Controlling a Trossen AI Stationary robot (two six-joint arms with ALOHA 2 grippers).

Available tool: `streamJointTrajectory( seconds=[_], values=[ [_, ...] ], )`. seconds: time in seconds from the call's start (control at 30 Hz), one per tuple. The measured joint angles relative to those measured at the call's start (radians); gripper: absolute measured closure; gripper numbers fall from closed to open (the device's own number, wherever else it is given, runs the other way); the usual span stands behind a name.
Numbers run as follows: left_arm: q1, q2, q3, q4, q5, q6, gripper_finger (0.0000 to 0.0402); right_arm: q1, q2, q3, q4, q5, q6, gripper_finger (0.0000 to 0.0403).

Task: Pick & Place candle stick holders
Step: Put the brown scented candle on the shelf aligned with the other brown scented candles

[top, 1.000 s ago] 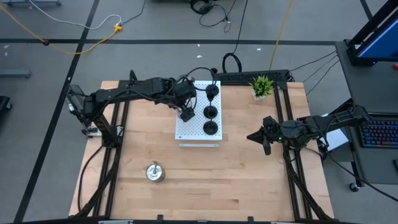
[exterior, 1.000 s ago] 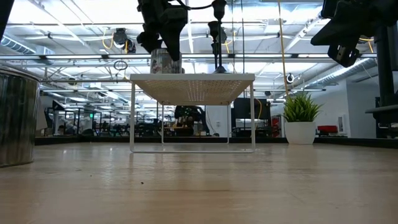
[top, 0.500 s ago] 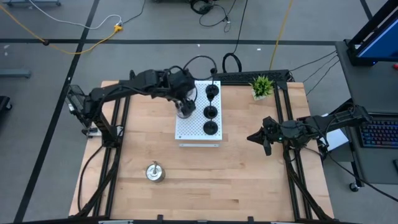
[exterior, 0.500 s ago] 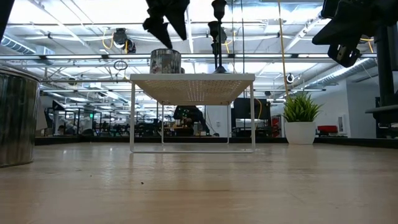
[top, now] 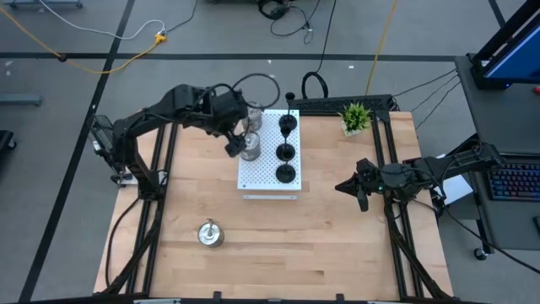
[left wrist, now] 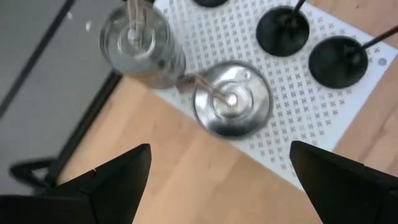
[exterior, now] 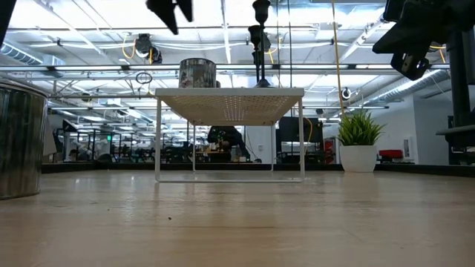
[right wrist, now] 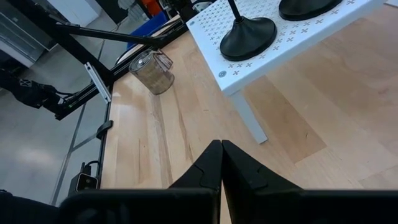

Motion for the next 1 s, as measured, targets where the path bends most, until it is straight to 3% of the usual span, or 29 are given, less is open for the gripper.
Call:
streamJointTrajectory(
  seconds=[0.17, 0.3, 0.53, 1.0],
  values=[
    [-0.053, -0.033, -0.021, 0.005, 0.092, -0.045, 0.0011, 0.0, 0.0, 0.0, 0.0, 0.0, -0.02, 0.0403],
    [-0.103, -0.063, -0.019, 0.005, 0.104, -0.095, 0.0011, 0.0, 0.0, 0.0, 0.0, -0.001, -0.021, 0.0403],
    [-0.237, -0.117, -0.019, 0.003, 0.084, -0.26, 0.0011, 0.0, -0.001, 0.0, 0.0, 0.0, -0.057, 0.0403],
    [-0.56, -0.102, -0.02, 0.004, -0.047, -0.622, 0.0011, 0.0, -0.001, 0.0, 0.0, 0.001, -0.121, 0.0403]
  ],
)
